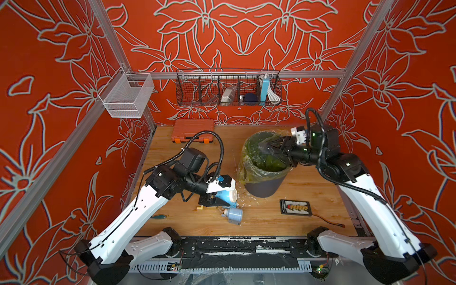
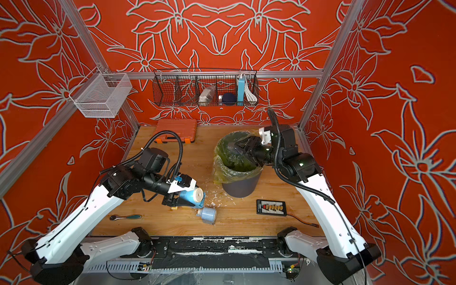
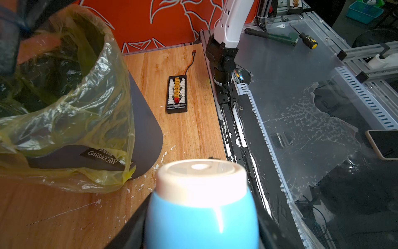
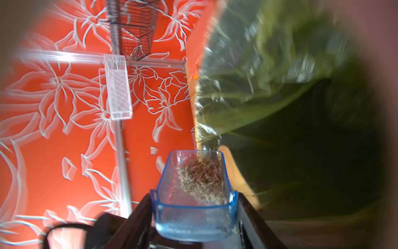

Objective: Take out the pencil sharpener tray and clean the shavings
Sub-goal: Pour the shavings into the trash bin.

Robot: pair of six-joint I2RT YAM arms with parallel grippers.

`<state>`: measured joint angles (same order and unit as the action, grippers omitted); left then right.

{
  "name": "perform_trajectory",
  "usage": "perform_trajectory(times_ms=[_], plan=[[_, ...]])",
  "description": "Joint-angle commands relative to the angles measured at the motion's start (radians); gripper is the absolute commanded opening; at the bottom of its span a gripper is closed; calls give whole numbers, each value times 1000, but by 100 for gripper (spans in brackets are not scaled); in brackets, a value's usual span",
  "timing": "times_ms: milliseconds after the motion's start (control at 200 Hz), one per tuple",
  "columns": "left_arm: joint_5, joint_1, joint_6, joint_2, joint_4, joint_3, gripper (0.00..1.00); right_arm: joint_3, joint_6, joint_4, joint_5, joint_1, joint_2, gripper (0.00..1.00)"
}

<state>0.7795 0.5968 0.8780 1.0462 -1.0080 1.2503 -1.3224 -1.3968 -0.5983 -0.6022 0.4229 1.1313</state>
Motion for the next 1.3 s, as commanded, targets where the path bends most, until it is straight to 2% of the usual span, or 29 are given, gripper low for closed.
perform_trajectory(times_ms=[0, 85, 180, 325, 405, 480, 550, 620, 696, 781, 841, 896, 926, 966, 1016, 1071, 1141, 1206, 1296], plan=[[24, -1, 3, -19, 19, -23, 0, 45, -429, 249, -120, -21, -53, 0], [26, 0, 4, -29, 26, -29, 0, 105, -595, 348, -86, -38, -88, 0], [27, -2, 5, -29, 26, -29, 0, 109, -663, 289, -76, -73, -117, 0], [33, -2, 2, -31, 28, -30, 0, 95, -688, 185, -62, -100, -162, 0], [37, -1, -1, -32, 37, -34, 0, 160, -773, 240, -83, -99, -197, 0], [39, -1, -3, -30, 39, -34, 0, 174, -771, 196, -60, -104, -235, 0], [45, -1, -6, -25, 49, -40, 0, 220, -841, 280, -70, -99, -261, 0], [49, -2, -4, -14, 40, -32, 0, 193, -786, 228, -92, -110, -256, 0], [56, -2, -4, -3, 54, -34, 0, 259, -862, 323, -102, -105, -271, 0], [60, -1, -5, 6, 49, -26, 0, 237, -803, 253, -111, -117, -269, 0], [59, -2, -9, 5, 71, -36, 0, 293, -868, 372, -120, -119, -271, 0], [58, -2, -8, 10, 66, -29, 0, 234, -780, 313, -116, -115, -254, 0], [59, 0, -6, 15, 59, -24, 0, 248, -736, 292, -155, -134, -237, 0], [63, -2, -5, 18, 66, -27, 0, 331, -791, 370, -219, -160, -223, 0], [60, -2, -5, 26, 74, -29, 0, 360, -836, 532, -151, -153, -237, 0], [56, -1, 3, 34, 50, -18, 0, 261, -695, 439, -105, -170, -228, 0], [42, -3, 30, 45, 37, -19, 0, 204, -515, 487, -173, -223, -174, 0], [26, -8, 57, 71, 26, -12, 0, 194, -365, 484, -247, -260, -144, 0], [36, -33, 99, 126, -31, 23, 0, 257, -266, 483, -238, -274, -171, 0]])
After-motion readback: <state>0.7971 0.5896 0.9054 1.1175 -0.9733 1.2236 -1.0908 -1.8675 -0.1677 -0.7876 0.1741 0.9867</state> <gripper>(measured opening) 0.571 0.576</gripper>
